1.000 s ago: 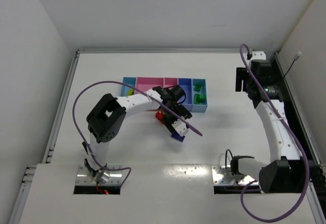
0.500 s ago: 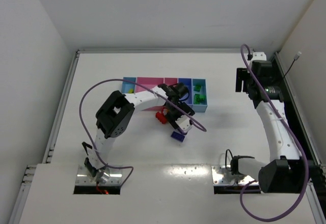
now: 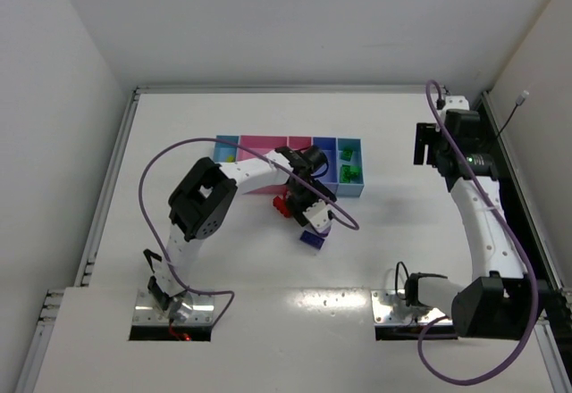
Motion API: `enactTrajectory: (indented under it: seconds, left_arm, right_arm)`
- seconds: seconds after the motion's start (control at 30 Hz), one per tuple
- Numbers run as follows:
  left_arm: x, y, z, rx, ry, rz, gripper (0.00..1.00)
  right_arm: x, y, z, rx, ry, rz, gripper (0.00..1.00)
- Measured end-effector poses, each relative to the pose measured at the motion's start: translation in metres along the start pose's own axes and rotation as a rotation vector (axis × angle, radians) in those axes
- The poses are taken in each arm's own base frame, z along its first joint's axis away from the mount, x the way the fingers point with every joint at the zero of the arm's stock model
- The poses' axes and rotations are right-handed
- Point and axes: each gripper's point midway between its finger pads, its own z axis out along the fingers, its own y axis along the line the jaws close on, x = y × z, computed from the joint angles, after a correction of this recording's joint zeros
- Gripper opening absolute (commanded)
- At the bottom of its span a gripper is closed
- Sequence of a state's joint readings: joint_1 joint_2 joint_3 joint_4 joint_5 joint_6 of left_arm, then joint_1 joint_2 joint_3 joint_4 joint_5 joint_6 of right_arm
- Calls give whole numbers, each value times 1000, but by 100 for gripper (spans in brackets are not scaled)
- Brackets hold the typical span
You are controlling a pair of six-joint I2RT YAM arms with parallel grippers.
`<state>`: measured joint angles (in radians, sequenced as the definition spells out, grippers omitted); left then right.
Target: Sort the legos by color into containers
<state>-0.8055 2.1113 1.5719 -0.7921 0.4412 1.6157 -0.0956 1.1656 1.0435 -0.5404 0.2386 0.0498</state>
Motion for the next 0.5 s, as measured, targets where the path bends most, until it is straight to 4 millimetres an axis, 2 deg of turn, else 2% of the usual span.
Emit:
enactTrajectory:
  seconds: [0.17,0.33,0.5]
  left_arm:
    - [6,-7,0,16,10,-14,71]
    - [10,-8,-1,17,23,-16,54]
    - [14,-8,-2,18,40,-15,47]
  right_arm:
    - [0,-1,1,-10,1,14,79]
    - [2,-2,1,-16,6,23,79]
    - [2,-2,1,-20,6,26,79]
